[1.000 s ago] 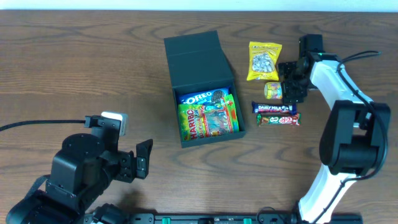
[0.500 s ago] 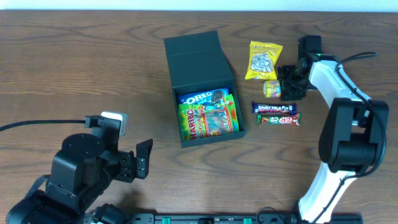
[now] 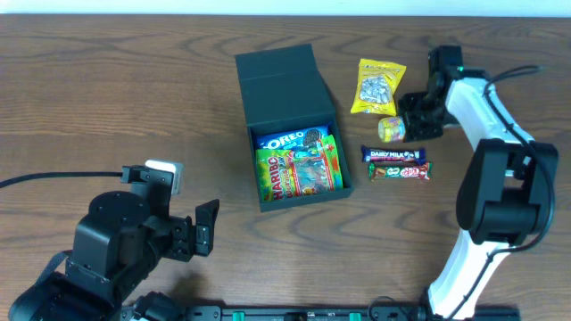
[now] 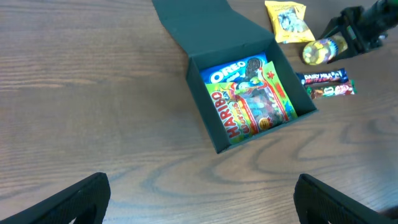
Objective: Pack container
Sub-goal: 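Move the right gripper to the yellow Mentos bottle and grasp it, then carry the Mentos bottle into the box and release it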
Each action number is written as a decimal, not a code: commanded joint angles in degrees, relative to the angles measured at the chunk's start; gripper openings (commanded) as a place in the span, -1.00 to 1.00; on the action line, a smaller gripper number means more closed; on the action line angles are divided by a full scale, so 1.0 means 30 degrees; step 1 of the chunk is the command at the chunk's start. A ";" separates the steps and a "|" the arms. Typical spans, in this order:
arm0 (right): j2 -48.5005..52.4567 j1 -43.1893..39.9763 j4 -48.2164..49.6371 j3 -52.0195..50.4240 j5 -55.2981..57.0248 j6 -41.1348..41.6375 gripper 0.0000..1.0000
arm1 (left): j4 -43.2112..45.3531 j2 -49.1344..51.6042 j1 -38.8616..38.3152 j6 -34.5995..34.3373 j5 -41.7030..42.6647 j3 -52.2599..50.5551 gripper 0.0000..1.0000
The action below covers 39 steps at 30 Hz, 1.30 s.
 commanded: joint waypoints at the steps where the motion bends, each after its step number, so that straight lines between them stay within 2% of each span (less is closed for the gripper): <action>1: -0.0015 -0.0568 -0.1304 0.2608 -0.0066 -0.2113 -0.24 | 0.0022 -0.0044 0.0044 0.0131 -0.0350 0.0430 0.91; 5: -0.0044 -0.0561 -0.3461 0.5603 -0.0066 -0.5013 -0.29 | 0.0022 -0.0044 0.0051 0.0131 -0.0350 0.0430 0.91; 10: -0.0044 0.0044 -0.5574 0.8517 -0.0678 -1.0280 -0.33 | 0.0022 -0.0044 0.0051 0.0131 -0.0342 0.0430 0.91; 16: -0.0044 0.1195 -0.7708 0.9610 -0.3140 -1.5861 -0.33 | 0.0015 -0.0044 0.0044 0.0131 -0.0321 0.0430 0.91; 21: -0.0044 0.2994 -0.9260 0.9530 -0.2856 -1.9307 -0.37 | 0.0015 -0.0044 0.0044 0.0117 -0.0182 0.0430 0.91; 28: -0.0036 0.7329 -0.9908 0.9398 0.0262 -2.1864 -0.37 | 0.0000 -0.0044 0.0044 0.0124 0.0095 0.0430 0.90; 31: -0.0029 0.8896 -1.0098 0.9173 0.1625 -2.2076 -0.35 | 0.0007 -0.0044 0.0044 0.0117 0.0168 0.0430 0.91; 39: -0.0029 1.0098 -0.9100 0.5872 0.1727 -2.1697 -0.38 | -0.0124 -0.0044 0.0044 0.0124 0.0248 0.0430 0.91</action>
